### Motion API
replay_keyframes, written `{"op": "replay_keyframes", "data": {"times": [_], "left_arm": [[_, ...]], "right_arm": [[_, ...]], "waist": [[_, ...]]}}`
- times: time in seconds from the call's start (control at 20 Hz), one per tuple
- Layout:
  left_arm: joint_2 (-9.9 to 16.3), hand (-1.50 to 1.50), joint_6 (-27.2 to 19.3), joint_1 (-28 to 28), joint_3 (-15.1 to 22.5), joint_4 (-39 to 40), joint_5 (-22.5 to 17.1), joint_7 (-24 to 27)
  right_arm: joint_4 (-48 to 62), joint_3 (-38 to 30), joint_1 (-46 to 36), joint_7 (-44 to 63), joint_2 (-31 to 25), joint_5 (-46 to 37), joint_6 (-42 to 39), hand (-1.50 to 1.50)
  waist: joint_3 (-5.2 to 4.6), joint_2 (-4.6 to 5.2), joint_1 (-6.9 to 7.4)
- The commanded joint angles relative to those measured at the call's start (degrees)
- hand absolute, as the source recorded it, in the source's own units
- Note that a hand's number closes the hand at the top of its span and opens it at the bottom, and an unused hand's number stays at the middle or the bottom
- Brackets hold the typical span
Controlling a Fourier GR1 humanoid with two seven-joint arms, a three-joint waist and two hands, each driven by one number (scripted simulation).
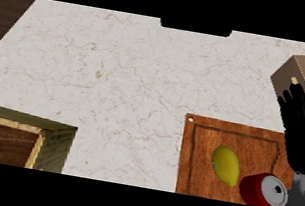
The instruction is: Pick the lemon from the cutting board and place it in the cardboard box
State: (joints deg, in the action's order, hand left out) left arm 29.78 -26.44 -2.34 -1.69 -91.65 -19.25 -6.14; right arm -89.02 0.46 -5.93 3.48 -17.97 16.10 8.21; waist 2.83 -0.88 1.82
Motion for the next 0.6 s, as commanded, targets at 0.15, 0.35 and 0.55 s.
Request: {"op": "replay_keyframes", "data": {"times": [0.15,0.35,0.55], "left_arm": [[5.76,0.0,9.85,-3.59,8.14,-4.79,5.07,3.76],[6.54,0.0,17.05,-3.51,14.85,-6.19,6.06,7.17],[5.29,0.0,20.39,-7.46,16.62,-2.13,6.67,8.88]], "right_arm": [[-11.36,-3.58,-5.7,-1.06,-9.06,1.05,-6.24,-1.5],[-12.54,-3.46,-3.75,-1.45,-22.25,-9.03,-11.41,-1.5],[-12.67,-7.89,-0.85,-10.37,-24.72,-7.18,-17.13,-1.5]], "waist": [[-2.86,0.05,-5.23],[-3.07,0.58,-7.08],[-2.8,1.03,-4.11]]}}
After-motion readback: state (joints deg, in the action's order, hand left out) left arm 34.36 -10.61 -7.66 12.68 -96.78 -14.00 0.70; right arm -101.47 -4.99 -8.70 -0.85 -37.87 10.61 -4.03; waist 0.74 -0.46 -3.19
